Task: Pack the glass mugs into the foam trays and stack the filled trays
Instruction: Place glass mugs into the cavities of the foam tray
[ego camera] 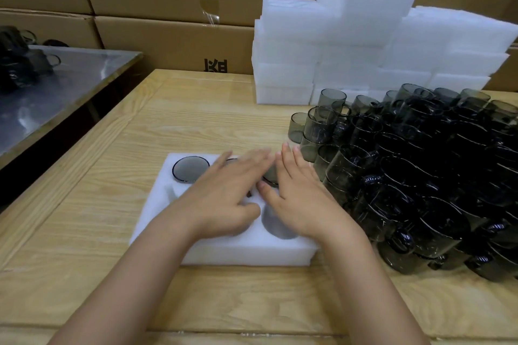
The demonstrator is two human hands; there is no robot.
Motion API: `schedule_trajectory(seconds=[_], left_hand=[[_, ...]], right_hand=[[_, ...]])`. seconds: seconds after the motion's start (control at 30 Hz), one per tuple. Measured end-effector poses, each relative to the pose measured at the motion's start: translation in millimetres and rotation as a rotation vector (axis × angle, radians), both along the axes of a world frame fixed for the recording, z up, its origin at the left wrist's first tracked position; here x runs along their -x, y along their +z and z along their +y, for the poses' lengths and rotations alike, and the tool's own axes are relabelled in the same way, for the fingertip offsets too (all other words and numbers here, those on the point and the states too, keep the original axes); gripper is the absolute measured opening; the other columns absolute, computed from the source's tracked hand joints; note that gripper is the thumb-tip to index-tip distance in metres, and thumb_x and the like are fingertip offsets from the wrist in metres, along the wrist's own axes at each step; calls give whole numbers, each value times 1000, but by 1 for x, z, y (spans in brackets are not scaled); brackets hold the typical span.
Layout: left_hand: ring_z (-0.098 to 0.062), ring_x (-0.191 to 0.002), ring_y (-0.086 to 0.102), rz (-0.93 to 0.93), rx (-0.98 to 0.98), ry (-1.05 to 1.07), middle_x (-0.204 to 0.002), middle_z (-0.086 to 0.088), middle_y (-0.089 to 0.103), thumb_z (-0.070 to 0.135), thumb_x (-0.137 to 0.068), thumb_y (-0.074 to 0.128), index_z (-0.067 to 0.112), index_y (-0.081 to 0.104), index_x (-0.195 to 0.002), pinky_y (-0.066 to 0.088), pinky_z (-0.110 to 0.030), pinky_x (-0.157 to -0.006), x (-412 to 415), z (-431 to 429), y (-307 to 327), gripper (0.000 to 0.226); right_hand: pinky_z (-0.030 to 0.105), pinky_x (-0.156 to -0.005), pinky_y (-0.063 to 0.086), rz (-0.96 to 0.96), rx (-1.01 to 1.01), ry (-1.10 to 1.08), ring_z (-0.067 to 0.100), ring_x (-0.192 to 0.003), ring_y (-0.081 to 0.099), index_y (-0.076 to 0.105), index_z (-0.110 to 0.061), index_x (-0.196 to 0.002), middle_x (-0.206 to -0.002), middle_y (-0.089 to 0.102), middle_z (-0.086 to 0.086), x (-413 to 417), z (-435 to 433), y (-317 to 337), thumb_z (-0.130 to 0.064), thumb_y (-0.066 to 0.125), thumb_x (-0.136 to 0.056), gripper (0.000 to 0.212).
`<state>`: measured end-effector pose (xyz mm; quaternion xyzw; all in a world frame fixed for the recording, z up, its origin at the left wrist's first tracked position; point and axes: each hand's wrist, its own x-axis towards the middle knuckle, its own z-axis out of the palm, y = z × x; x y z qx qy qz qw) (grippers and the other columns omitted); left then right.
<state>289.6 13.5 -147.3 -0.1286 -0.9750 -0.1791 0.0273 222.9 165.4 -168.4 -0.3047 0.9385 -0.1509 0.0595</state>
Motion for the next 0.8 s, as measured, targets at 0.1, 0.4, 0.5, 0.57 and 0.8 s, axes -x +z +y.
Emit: schedule_trajectory(seconds=[0.1, 0.4, 0.5, 0.57, 0.8], left_hand=[[8, -143, -3, -87, 53, -12, -159, 16, 2, 37, -68, 28, 28, 11, -153, -9, -19, -115, 6, 2, -1, 87], [10, -142, 1, -73, 69, -24, -158, 20, 7, 80, -69, 6, 30, 17, -153, 0, -22, -118, 12, -1, -5, 98], [8, -142, 11, -74, -15, -24, -157, 19, 17, 76, -73, 5, 32, 27, -150, 7, -24, -117, 19, -6, -4, 91], [7, -142, 14, -78, -66, -7, -156, 19, 18, 73, -76, 6, 31, 28, -149, 7, -23, -116, 25, -8, -5, 87], [-17, -109, 62, 77, -865, 248, -115, 4, 67, 24, -97, 54, 19, 56, -129, 49, -13, -76, 28, 6, 10, 33]], right_hand=[[33, -115, -10, -3, -34, -11, 11, -141, -23, -10, -12, -149, -154, -27, -1, -1, -2, -2, -50, 25, -97, 73], [15, -108, -5, -124, 374, -3, 11, -144, -9, 15, -12, -150, -159, 1, 1, -6, 2, -1, -29, 39, -99, 59], [28, -107, 30, 66, 663, -59, 25, -126, 45, 57, -8, -126, -128, 59, 6, -22, -2, 10, -12, 44, -97, 32], [31, -90, 41, 242, 739, -103, 25, -100, 60, 68, -5, -108, -105, 70, 7, -31, -5, 13, -8, 46, -94, 26], [31, -57, 18, 416, 309, -202, 31, -64, 56, 57, -11, -78, -66, 62, 8, -46, -15, 13, -20, 59, -84, 11]])
